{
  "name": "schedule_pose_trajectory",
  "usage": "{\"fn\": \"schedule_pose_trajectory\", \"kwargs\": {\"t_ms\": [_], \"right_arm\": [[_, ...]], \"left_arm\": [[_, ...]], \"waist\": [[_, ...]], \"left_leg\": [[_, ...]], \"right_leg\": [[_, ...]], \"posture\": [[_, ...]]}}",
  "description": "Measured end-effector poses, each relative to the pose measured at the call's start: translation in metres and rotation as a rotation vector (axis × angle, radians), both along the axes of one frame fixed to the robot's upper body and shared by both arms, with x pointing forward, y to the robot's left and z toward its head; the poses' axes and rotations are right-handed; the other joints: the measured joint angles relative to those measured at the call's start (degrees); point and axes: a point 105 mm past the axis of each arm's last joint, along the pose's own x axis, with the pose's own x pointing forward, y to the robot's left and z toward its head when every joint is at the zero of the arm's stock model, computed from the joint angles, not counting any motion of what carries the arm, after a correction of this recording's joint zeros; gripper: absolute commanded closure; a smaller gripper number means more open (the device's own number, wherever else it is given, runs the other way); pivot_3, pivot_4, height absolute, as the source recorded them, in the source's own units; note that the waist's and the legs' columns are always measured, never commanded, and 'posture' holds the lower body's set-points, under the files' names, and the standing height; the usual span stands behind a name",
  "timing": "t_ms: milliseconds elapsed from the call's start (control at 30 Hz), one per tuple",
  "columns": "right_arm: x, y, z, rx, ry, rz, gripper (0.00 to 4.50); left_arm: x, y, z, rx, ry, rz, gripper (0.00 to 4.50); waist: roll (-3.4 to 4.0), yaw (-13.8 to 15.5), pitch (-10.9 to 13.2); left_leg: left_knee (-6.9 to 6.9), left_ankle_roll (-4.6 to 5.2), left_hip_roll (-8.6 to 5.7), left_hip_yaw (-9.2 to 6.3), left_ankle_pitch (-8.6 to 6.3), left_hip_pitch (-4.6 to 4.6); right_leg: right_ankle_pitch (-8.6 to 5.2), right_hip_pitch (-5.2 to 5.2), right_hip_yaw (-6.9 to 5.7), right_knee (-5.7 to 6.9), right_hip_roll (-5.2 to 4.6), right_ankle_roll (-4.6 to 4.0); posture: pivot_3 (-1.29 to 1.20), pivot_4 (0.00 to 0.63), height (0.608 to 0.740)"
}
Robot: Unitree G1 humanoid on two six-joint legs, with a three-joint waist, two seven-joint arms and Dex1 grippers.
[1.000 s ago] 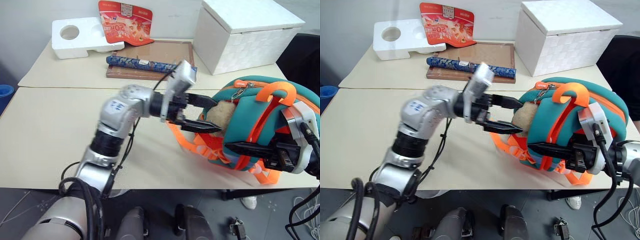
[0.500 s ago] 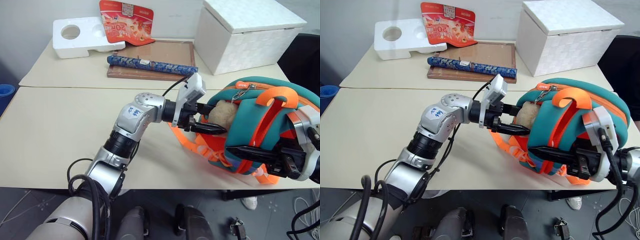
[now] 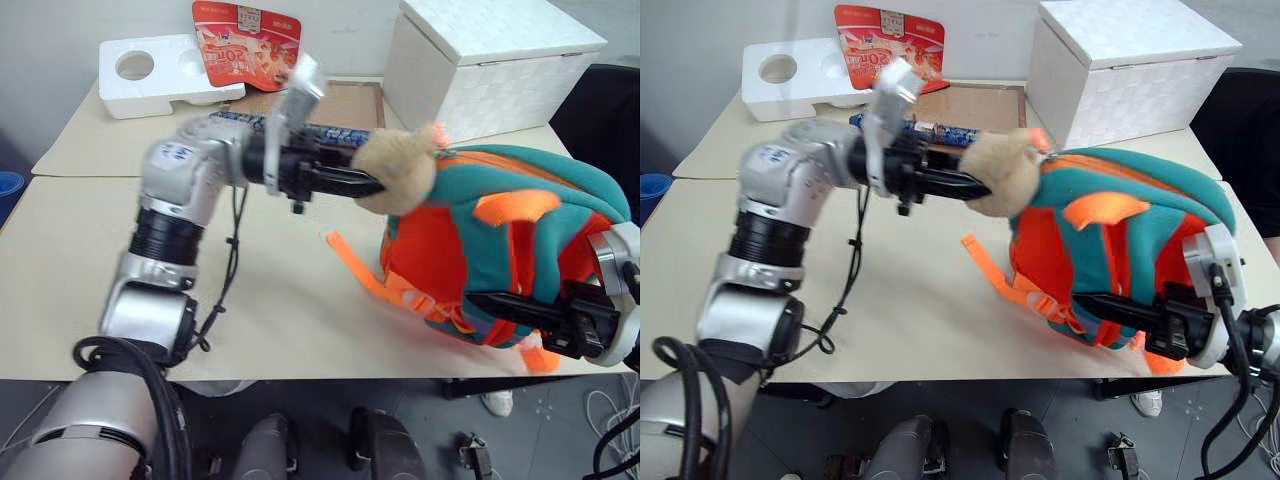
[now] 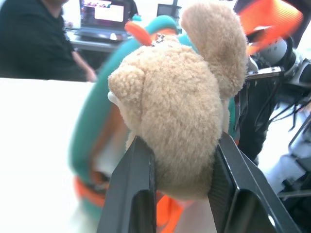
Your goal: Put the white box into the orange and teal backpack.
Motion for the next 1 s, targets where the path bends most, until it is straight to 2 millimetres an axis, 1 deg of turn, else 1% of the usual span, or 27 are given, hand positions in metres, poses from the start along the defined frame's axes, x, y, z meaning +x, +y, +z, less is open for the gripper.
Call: {"fn": "schedule_pose_trajectory", "kwargs": {"t_ms": [33,100,133,167,233,300,367,500,600,667,733,767,833,900,967,1000], "right_arm": [[0.001,-0.002,0.000,0.001,-0.003,-0.008,4.50],[0.002,-0.005,0.002,0.007,-0.013,-0.018,4.50],[0.003,-0.007,0.002,0.009,-0.012,-0.027,4.50],[0.003,-0.008,0.001,0.010,-0.011,-0.030,4.50],[0.004,-0.010,0.001,0.015,-0.010,-0.037,4.50],[0.007,-0.013,0.001,0.018,-0.010,-0.047,4.50],[0.009,-0.014,0.002,0.020,-0.017,-0.051,4.50],[0.012,-0.016,0.004,0.024,-0.024,-0.055,4.50],[0.019,-0.016,0.002,0.012,-0.033,-0.067,4.50],[0.027,-0.015,0.003,-0.004,-0.068,-0.083,4.50],[0.036,-0.017,0.001,-0.018,-0.063,-0.111,3.87],[0.040,-0.019,-0.001,-0.028,-0.056,-0.128,3.62],[0.044,-0.026,-0.008,-0.093,-0.039,-0.149,2.89],[0.044,-0.040,-0.010,-0.162,-0.025,-0.165,2.23],[0.040,-0.057,-0.008,-0.208,-0.014,-0.176,1.57],[0.039,-0.066,-0.004,-0.225,-0.014,-0.185,1.23]], "left_arm": [[0.004,0.005,-0.005,0.029,-0.028,0.013,3.51],[0.015,0.012,-0.025,0.153,-0.127,0.050,3.51],[0.020,0.017,-0.039,0.215,-0.169,0.068,3.51],[0.024,0.021,-0.050,0.251,-0.173,0.080,3.51],[0.035,0.025,-0.075,0.343,-0.222,0.124,3.51],[0.043,0.023,-0.102,0.412,-0.267,0.147,3.51],[0.045,0.015,-0.121,0.429,-0.277,0.146,3.51],[0.045,0.001,-0.135,0.467,-0.375,0.132,3.51],[0.042,-0.011,-0.144,0.447,-0.386,0.124,3.51],[0.037,-0.017,-0.146,0.426,-0.360,0.118,2.86],[0.033,-0.017,-0.146,0.396,-0.281,0.129,2.39],[0.030,-0.014,-0.145,0.373,-0.232,0.132,2.02],[0.023,-0.003,-0.140,0.328,-0.125,0.138,1.36],[0.019,0.021,-0.129,0.293,-0.047,0.172,0.76],[0.012,0.050,-0.115,0.252,0.025,0.211,0.16],[0.006,0.063,-0.108,0.228,0.065,0.218,0.00]], "waist": [[0.00,0.1,0.0],[0.00,0.2,0.0],[0.00,0.3,0.0],[0.00,0.3,0.0],[0.00,0.3,0.0],[-0.01,0.2,0.0],[-0.01,0.2,0.0],[-0.01,0.1,0.0],[-0.01,0.0,0.0],[0.01,0.0,0.0],[0.01,0.0,0.0],[0.01,0.0,0.0],[0.02,0.0,0.0],[0.02,-0.2,0.0],[0.02,-0.5,0.0],[0.03,-0.6,0.0]], "left_leg": [[0.00,0.01,-0.01,0.00,0.00,-0.01],[0.01,0.05,-0.05,-0.01,-0.03,0.00],[0.02,0.07,-0.05,-0.01,-0.04,-0.01],[0.02,0.08,-0.05,-0.01,-0.04,-0.02],[0.02,0.11,-0.05,-0.03,-0.07,-0.04],[0.02,0.13,-0.04,-0.02,-0.09,-0.06],[0.02,0.15,-0.03,-0.01,-0.10,-0.11],[0.01,0.14,0.00,-0.01,-0.11,-0.09],[0.03,0.14,0.03,0.04,-0.11,-0.04],[0.04,0.14,0.02,0.05,-0.11,-0.04],[0.04,0.14,0.04,0.04,-0.11,-0.05],[0.04,0.14,0.03,0.04,-0.11,-0.05],[0.04,0.13,0.02,0.08,-0.11,-0.13],[0.04,0.13,0.04,0.12,-0.10,-0.12],[0.05,0.13,0.04,0.15,-0.10,-0.07],[0.05,0.13,0.04,0.15,-0.10,-0.07]], "right_leg": [[0.00,0.01,-0.01,-0.01,-0.01,0.00],[0.01,0.04,0.01,-0.03,-0.07,0.02],[0.01,0.04,0.04,-0.05,-0.10,0.02],[0.02,0.03,0.09,-0.05,-0.14,0.02],[0.02,0.03,0.18,-0.10,-0.18,0.02],[0.03,0.03,0.21,-0.12,-0.23,0.04],[0.05,-0.01,0.20,-0.14,-0.25,0.06],[0.05,0.00,0.20,-0.15,-0.26,0.06],[0.05,0.01,0.19,-0.12,-0.26,0.06],[0.05,0.00,0.18,-0.10,-0.26,0.06],[0.05,-0.01,0.18,-0.10,-0.23,0.06],[0.05,-0.01,0.18,-0.09,-0.22,0.06],[0.05,-0.12,0.17,0.01,-0.15,0.06],[0.05,-0.14,0.14,0.22,-0.07,0.06],[0.05,-0.10,0.10,0.24,-0.04,0.06],[0.05,-0.09,0.09,0.23,-0.02,0.06]], "posture": [[0.00,0.150,0.740],[0.00,0.150,0.740],[0.00,0.150,0.740],[0.00,0.150,0.740],[0.00,0.150,0.740],[0.00,0.150,0.740],[0.00,0.150,0.740],[0.00,0.150,0.740],[0.00,0.150,0.740],[0.00,0.150,0.740],[0.00,0.150,0.740],[0.00,0.150,0.740],[0.00,0.150,0.740],[0.00,0.150,0.740],[0.00,0.150,0.740],[0.00,0.150,0.740]]}}
